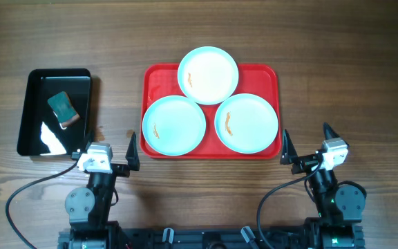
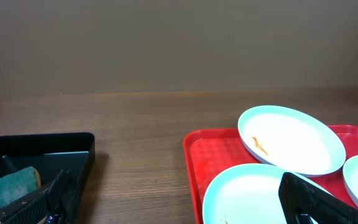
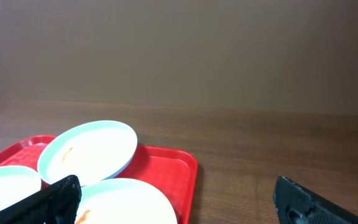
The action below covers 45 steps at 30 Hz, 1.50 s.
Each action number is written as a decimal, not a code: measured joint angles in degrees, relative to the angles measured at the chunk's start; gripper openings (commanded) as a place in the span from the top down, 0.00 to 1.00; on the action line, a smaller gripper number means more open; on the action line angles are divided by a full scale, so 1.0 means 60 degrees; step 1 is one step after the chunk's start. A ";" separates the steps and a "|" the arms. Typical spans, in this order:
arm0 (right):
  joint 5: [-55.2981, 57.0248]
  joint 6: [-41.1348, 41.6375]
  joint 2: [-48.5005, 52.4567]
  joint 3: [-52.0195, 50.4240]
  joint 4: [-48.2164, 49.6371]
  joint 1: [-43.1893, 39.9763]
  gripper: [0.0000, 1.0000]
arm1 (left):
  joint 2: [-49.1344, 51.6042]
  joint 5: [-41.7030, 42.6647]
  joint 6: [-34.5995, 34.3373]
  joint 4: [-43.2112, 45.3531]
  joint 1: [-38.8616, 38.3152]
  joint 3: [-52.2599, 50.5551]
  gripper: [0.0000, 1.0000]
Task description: Clean dirty plates on tray and stack at the side
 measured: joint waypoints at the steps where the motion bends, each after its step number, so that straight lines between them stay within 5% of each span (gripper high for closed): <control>1: 0.0000 0.0000 0.0000 0.0000 0.0000 0.0000 0.00 | 0.0004 0.0000 0.0000 0.0000 0.0000 0.0000 0.00; 30: 0.0000 0.0000 0.0000 0.0000 0.0000 0.0000 0.00 | 0.0015 0.0554 -0.0029 0.0244 0.0000 -0.0033 0.00; 35: 0.0000 -0.0004 0.0000 0.0000 0.0004 0.0000 0.00 | 0.0011 0.3901 -0.1111 0.1137 -0.0004 -0.0040 0.00; 39: 0.0000 0.0000 -0.0004 0.0000 0.0015 0.0000 0.00 | 0.0055 0.7617 -0.2157 0.4721 -0.0018 -0.0033 0.00; 45: 0.0000 0.0000 -0.0007 0.0000 0.0004 0.0000 0.00 | 0.0007 0.9202 -0.4404 0.7996 -0.0022 0.0022 0.00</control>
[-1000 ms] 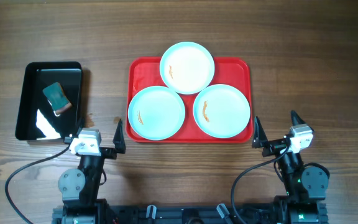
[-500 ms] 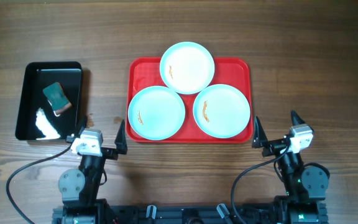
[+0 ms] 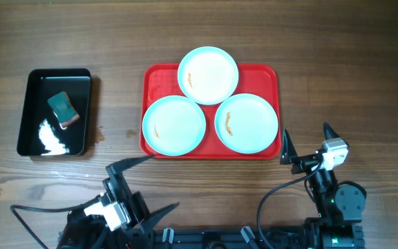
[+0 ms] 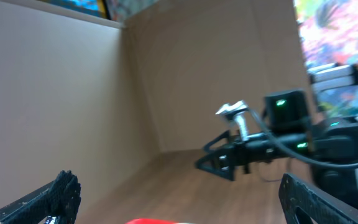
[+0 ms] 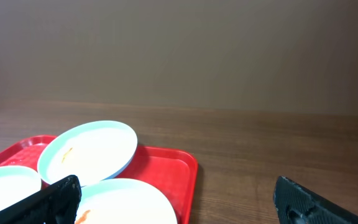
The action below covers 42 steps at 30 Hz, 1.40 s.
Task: Clean dirty plates on tray and stack at the side
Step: 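Move the left gripper over the green sponge in the black tray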
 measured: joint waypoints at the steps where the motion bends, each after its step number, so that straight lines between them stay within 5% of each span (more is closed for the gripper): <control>1: 0.0000 0.0000 0.0000 0.0000 0.0000 0.0000 0.00 | 0.0000 0.0087 -0.0284 -0.0044 0.0004 0.0000 0.00; 7: 0.0004 0.0000 0.0000 0.0000 0.0000 0.0000 0.00 | 0.0222 -0.0062 -0.0954 -0.1271 0.0386 0.0342 0.00; 12: 0.0004 0.0000 0.0000 0.0000 0.0000 0.0000 0.00 | 0.1384 -0.0616 -0.0372 -0.3861 0.1592 0.2193 0.00; 20: 0.0000 -0.0004 -0.0011 0.0000 0.0000 0.0000 0.00 | 0.5464 -0.1759 0.1545 -1.0994 0.3581 0.6889 0.00; 32: 0.0000 -0.0004 -0.0011 0.0000 -0.0004 0.0000 0.00 | 0.8612 -0.1876 0.1406 -1.2386 0.3694 0.8426 0.01; 38: 0.0000 -0.0004 -0.0011 0.0000 -0.0004 0.0000 0.00 | 1.0622 -0.5829 0.1577 -1.6593 0.2634 1.1347 0.00; 42: 0.0000 0.0000 -0.0011 0.0000 -0.0004 0.0000 0.00 | 1.1854 -0.8630 0.1614 -1.7467 0.1898 1.2910 0.00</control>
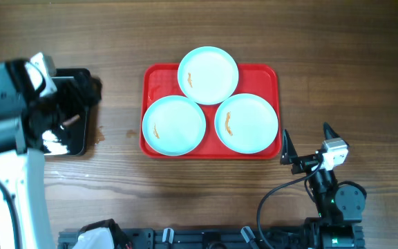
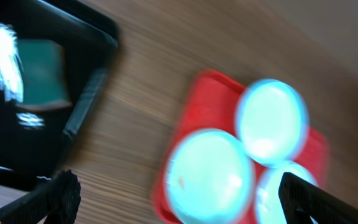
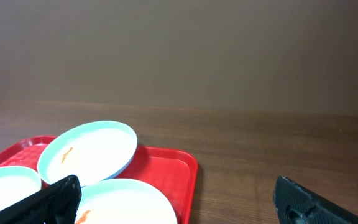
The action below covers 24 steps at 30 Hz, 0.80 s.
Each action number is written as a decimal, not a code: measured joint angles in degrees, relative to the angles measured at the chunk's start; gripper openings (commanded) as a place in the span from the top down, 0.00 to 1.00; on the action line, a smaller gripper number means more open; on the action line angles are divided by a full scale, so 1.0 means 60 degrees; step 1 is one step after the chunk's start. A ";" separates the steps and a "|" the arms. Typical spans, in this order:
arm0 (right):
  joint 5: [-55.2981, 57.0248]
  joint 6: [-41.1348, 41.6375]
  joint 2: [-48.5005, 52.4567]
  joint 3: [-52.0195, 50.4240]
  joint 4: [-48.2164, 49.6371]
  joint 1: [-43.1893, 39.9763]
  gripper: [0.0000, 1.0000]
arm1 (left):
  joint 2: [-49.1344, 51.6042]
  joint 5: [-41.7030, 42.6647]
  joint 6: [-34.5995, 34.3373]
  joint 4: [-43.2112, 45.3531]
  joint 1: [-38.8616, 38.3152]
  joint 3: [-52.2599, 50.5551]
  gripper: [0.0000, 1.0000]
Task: Clean dirty plates on tray and stack at the side
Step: 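Move the left gripper over the green sponge in the black tray, then lower the left gripper and grasp the green sponge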
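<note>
Three pale blue plates (image 1: 208, 75) (image 1: 174, 124) (image 1: 247, 122), each with an orange smear, lie on the red tray (image 1: 271, 76). My left gripper (image 1: 74, 97) hangs open above the black tray (image 1: 81, 142) at the far left. Its blurred wrist view looks down on the green sponge (image 2: 40, 73) in the black tray (image 2: 98, 87) and on the plates (image 2: 271, 121). My right gripper (image 1: 305, 138) rests open at the front right, facing the red tray (image 3: 173, 165) and its plates (image 3: 89, 152). Nothing sits between either pair of fingers.
The left arm's white link (image 1: 16, 187) runs down the table's left side. Cables (image 1: 275, 197) loop at the right arm's base. Bare wooden table (image 1: 351, 62) lies to the right of the red tray.
The left arm was folded low at the front edge, its camera facing sideways toward the right arm. Now it is raised over the black tray, looking down. The right arm has not moved.
Both grippers first rested open at the front edge, facing the red tray. Then the left arm was turned low at the front, pointing across at the right arm. Now it hangs over the black tray with the sponge. Plates and sponge lie where they were.
</note>
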 measured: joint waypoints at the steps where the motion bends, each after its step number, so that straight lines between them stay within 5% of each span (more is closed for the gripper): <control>1: 0.0000 -0.0004 0.0000 0.0000 0.0000 0.0000 0.00 | 0.0168 -0.0306 0.0004 0.0033 -0.0076 0.0109 0.00; 17: 0.0000 -0.0004 0.0000 0.0000 0.0000 0.0000 0.00 | 0.2455 -0.3024 0.0036 0.2000 -0.0087 0.0189 0.00; 20: 0.0000 0.0000 0.0000 0.0000 0.0000 0.0000 0.00 | 0.3224 -0.3850 0.0036 0.1996 -0.0069 0.0197 0.26; 21: 0.0000 0.0000 0.0000 0.0000 0.0000 0.0000 0.00 | 0.3424 -0.4011 0.0044 0.1996 -0.0062 0.0197 0.28; 24: 0.0000 -0.0004 0.0000 0.0000 0.0000 0.0000 0.00 | 0.4044 -0.4401 0.0153 0.1996 -0.0055 0.0197 0.10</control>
